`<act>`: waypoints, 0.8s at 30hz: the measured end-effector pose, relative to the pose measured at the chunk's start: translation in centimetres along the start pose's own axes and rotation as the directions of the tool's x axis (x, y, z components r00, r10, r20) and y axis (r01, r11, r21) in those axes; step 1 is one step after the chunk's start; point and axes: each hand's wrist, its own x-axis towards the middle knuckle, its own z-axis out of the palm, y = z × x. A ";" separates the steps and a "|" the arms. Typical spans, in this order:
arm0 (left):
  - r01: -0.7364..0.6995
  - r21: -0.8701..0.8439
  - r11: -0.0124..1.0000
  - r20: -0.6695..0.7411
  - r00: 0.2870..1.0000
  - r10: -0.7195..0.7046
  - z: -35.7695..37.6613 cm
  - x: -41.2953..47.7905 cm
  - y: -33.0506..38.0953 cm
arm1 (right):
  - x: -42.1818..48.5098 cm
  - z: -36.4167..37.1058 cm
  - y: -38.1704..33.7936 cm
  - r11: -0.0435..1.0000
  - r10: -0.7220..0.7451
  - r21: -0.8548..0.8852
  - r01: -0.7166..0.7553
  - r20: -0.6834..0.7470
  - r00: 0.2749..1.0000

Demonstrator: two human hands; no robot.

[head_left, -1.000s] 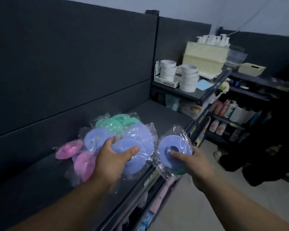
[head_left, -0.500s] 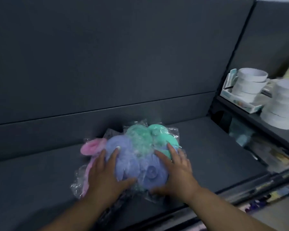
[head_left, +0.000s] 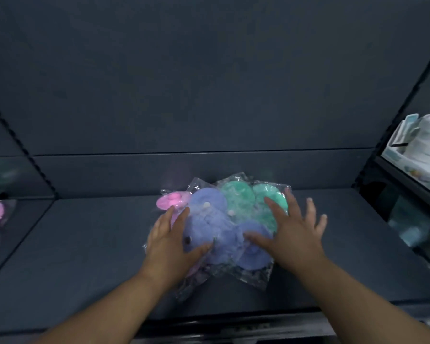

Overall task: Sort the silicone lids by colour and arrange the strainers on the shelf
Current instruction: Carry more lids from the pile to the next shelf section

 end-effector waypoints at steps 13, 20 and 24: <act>0.256 0.128 0.958 -0.013 0.967 -0.256 -16.5 -13.9 -21.7 | -11.7 5.4 -27.8 0.851 -0.517 0.193 0.488 0.145 0.844; 0.465 0.331 0.821 -0.184 0.885 -0.427 -27.4 -25.2 -35.9 | -20.2 9.8 -45.7 0.707 -0.707 0.260 0.657 0.249 0.662; 0.558 0.386 0.735 -0.230 0.829 -0.509 -30.4 -29.0 -41.3 | -22.8 11.8 -52.8 0.620 -0.783 0.257 0.741 0.261 0.565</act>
